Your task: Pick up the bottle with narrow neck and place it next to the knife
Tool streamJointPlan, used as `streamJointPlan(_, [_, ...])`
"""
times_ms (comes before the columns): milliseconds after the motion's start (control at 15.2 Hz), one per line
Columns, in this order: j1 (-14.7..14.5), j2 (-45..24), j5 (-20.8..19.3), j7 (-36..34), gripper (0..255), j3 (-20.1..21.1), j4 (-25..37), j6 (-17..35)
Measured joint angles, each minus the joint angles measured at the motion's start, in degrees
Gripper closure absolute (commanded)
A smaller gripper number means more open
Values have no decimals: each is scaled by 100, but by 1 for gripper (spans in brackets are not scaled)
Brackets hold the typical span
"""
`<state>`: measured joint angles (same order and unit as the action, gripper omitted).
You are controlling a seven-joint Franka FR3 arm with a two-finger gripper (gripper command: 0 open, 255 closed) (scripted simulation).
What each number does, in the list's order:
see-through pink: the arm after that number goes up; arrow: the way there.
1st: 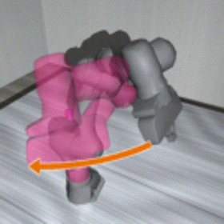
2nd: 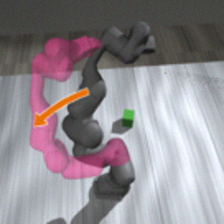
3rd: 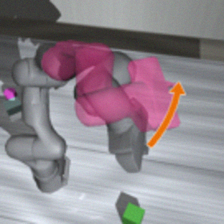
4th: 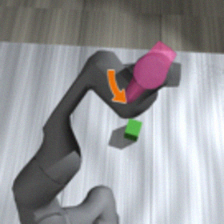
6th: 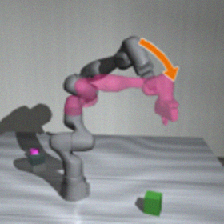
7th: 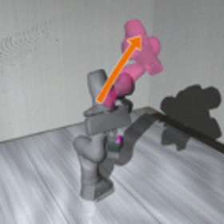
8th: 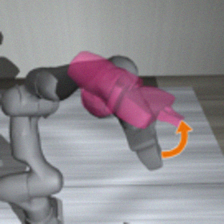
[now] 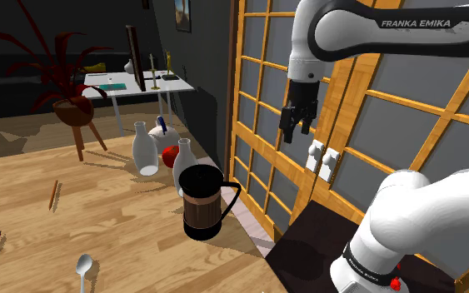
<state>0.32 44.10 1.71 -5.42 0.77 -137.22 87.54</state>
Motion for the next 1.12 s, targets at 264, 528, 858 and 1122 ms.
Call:
streamJointPlan(264, [-37, -364, 62, -93, 0, 101, 96, 316])
streamJointPlan(528, [-84, -1143, 129, -246, 0, 264, 382, 912])
streamJointPlan(858, [-138, -2152, 156, -474, 0, 479, 929, 1508])
streamJointPlan(1122, [-167, -3046, 93, -660, 0, 625, 1565, 1870])
